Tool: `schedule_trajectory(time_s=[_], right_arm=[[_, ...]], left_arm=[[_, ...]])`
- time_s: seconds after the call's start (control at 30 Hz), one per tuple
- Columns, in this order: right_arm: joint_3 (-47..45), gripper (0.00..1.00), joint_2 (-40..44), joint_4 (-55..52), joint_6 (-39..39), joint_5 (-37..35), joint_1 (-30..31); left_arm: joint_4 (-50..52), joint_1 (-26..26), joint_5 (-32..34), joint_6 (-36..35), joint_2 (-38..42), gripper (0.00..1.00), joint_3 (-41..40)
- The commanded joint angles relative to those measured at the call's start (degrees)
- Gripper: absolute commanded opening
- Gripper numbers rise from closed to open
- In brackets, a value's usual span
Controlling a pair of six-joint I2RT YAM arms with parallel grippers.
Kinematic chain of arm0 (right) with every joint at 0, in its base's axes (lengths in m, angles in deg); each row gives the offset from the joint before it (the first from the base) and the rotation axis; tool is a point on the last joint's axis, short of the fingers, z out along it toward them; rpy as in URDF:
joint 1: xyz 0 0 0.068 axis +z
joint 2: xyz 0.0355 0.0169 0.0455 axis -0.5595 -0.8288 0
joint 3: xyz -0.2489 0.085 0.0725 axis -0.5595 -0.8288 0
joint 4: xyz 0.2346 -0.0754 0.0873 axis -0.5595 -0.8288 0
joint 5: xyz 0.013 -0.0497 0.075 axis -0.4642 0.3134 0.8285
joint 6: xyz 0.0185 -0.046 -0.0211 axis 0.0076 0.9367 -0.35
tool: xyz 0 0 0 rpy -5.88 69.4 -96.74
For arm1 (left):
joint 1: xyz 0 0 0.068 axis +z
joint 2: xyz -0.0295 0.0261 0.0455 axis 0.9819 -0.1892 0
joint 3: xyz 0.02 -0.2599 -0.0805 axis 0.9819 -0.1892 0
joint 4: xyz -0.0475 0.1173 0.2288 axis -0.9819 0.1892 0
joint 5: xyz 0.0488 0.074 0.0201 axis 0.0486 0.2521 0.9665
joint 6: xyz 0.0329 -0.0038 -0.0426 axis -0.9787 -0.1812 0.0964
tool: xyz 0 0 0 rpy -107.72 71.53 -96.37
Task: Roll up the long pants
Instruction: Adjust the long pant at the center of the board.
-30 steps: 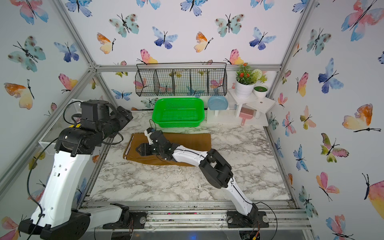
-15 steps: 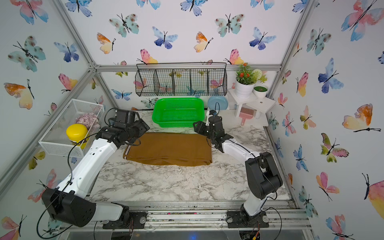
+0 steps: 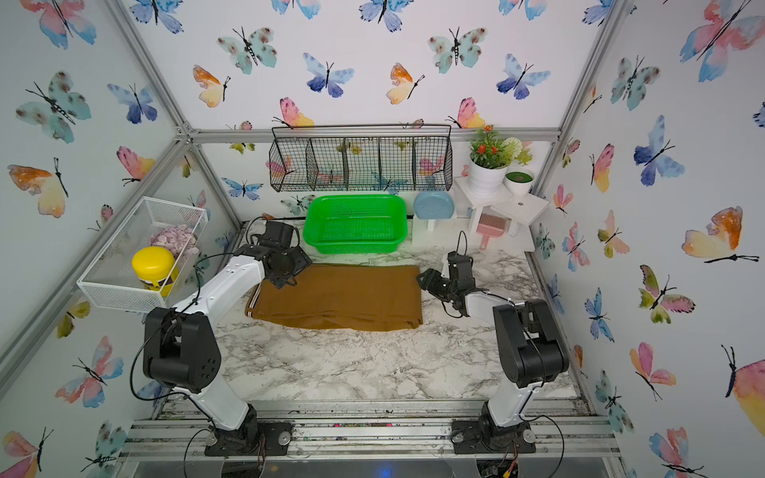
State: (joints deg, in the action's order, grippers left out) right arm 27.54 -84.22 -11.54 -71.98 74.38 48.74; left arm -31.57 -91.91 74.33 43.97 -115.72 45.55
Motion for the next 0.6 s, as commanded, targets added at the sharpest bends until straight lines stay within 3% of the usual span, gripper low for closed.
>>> schedule_trajectory(time_s=[0.0, 0.4, 0.57], right_arm=[[-0.6, 0.60, -2.7, 3.3, 0.7, 4.9, 0.4], [-1.3, 0.57, -9.4, 6.1, 1.7, 8.0, 0.4], [-2.3, 0.43, -10.6, 7.3, 2.1, 9.8, 0.4]], left_arm=[[-0.9, 0.8, -1.6, -0.4, -0.4, 0.82, -1.4], [-1.2, 3.2, -1.9, -0.7, -2.0, 0.82, -4.2], [-2.0, 5.4, -3.4, -0.6, -1.4, 0.82, -6.6]])
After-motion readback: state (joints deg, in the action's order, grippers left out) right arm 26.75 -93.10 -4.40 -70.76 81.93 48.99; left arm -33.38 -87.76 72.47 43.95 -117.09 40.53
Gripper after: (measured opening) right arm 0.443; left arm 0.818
